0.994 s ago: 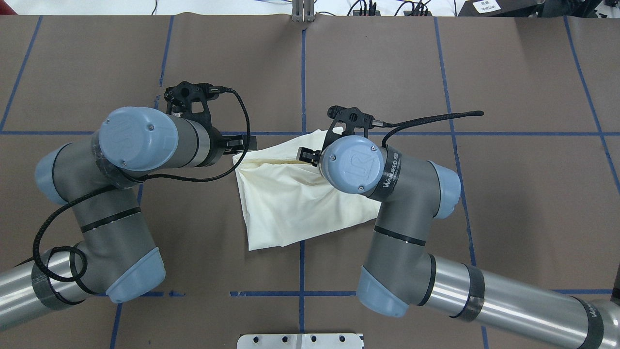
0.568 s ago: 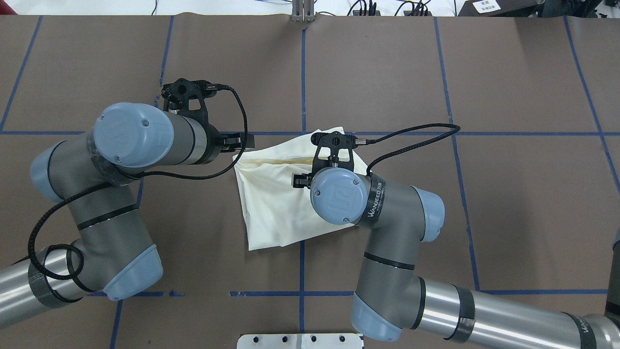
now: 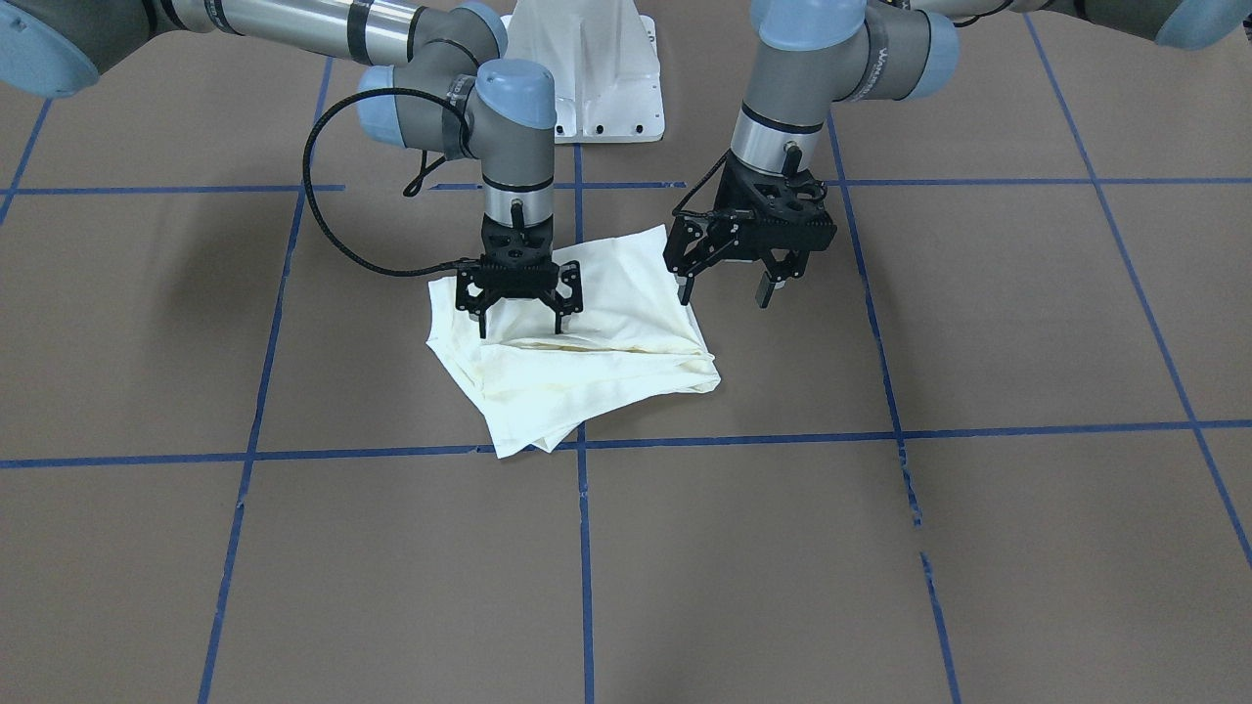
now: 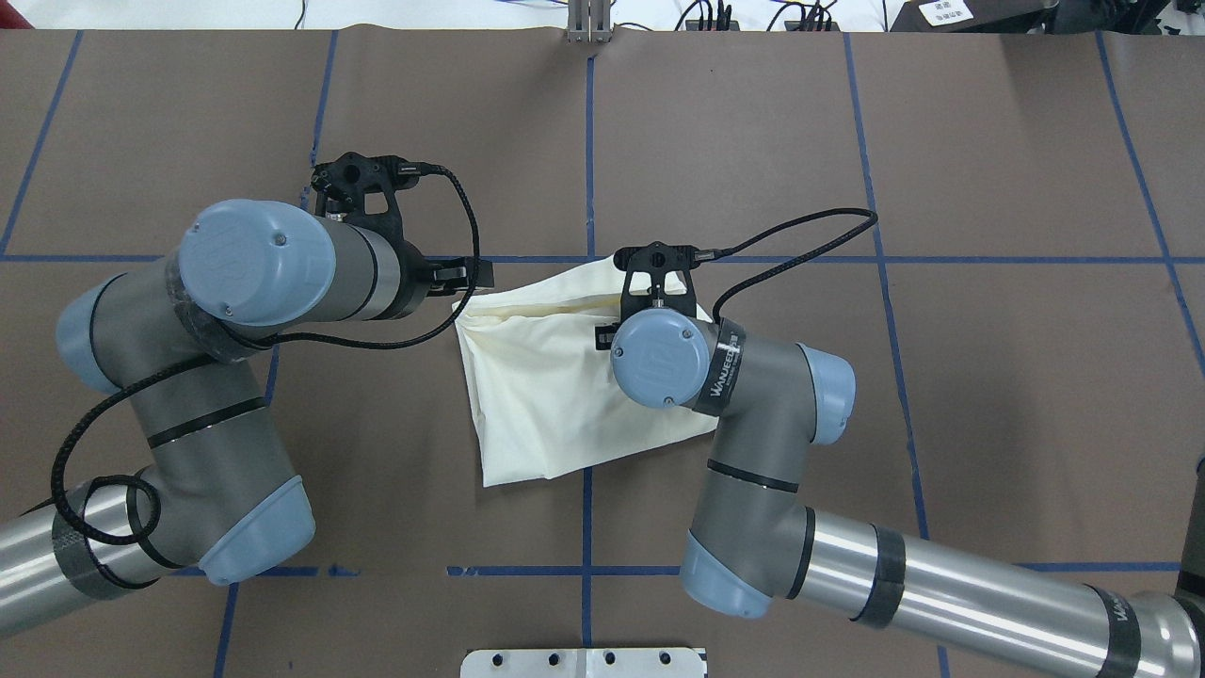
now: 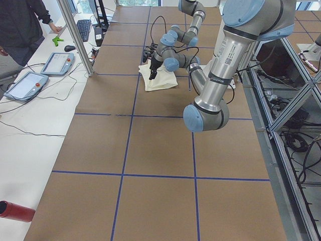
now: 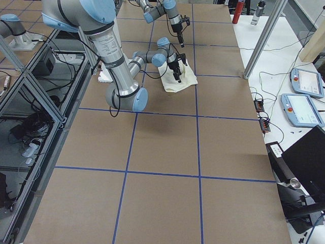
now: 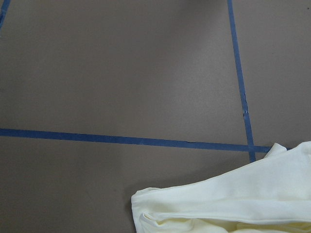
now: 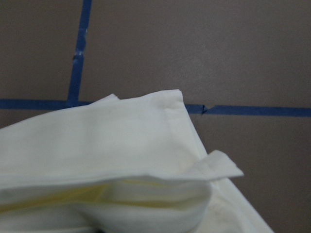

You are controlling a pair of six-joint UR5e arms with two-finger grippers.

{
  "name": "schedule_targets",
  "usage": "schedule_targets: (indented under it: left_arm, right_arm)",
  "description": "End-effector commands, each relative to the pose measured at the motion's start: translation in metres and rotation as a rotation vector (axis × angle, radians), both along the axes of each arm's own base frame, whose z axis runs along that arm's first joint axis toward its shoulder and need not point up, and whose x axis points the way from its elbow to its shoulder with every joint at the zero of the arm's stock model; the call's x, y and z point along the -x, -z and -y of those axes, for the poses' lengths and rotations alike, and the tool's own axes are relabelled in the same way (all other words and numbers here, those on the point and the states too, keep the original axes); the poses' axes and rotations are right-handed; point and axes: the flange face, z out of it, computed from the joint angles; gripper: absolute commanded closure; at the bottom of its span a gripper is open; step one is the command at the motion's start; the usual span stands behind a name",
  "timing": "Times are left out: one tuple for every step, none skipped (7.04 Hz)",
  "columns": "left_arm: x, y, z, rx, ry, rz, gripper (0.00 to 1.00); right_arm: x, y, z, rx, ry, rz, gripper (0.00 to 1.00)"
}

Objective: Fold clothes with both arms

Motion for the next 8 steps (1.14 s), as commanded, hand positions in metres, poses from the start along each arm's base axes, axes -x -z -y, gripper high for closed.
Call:
schedule_targets:
  left_arm:
    - [0.0, 0.0, -0.001, 0.001, 0.001, -0.001, 0.0]
    - [0.0, 0.001, -0.002, 0.0, -0.002, -0.004, 0.0]
    - [-0.001, 0.0, -0.003, 0.002, -0.003, -0.002, 0.0]
    - [-0.004, 0.0, -0.005, 0.003, -0.008, -0.002, 0.0]
    - [-0.017, -0.006, -0.01, 0.044, 0.0, -0.01, 0.0]
    - [-0.041, -0.005, -0.039, 0.071, -0.037, -0.028, 0.0]
    - [-0.064, -0.006, -0.07, 0.121, -0.059, -0.047, 0.0]
    - [-0.073, -0.002, -0.087, 0.137, -0.076, -0.067, 0.0]
  right_arm:
    - [-0.004, 0.003, 0.087, 0.015, -0.07, -0.071, 0.0]
    - [-0.006, 0.004, 0.127, 0.015, -0.112, -0.061, 0.0]
    - [-0.04, 0.013, 0.162, 0.055, -0.094, 0.001, 0.0]
    - [-0.072, 0.03, 0.184, 0.097, -0.038, 0.066, 0.0]
    - [-0.104, 0.04, 0.2, 0.108, 0.03, 0.105, 0.0]
    - [-0.14, 0.037, 0.217, 0.109, 0.103, 0.124, 0.0]
    - [-0.16, 0.02, 0.224, 0.097, 0.114, 0.106, 0.0]
    - [-0.185, 0.008, 0.234, 0.085, 0.149, 0.096, 0.0]
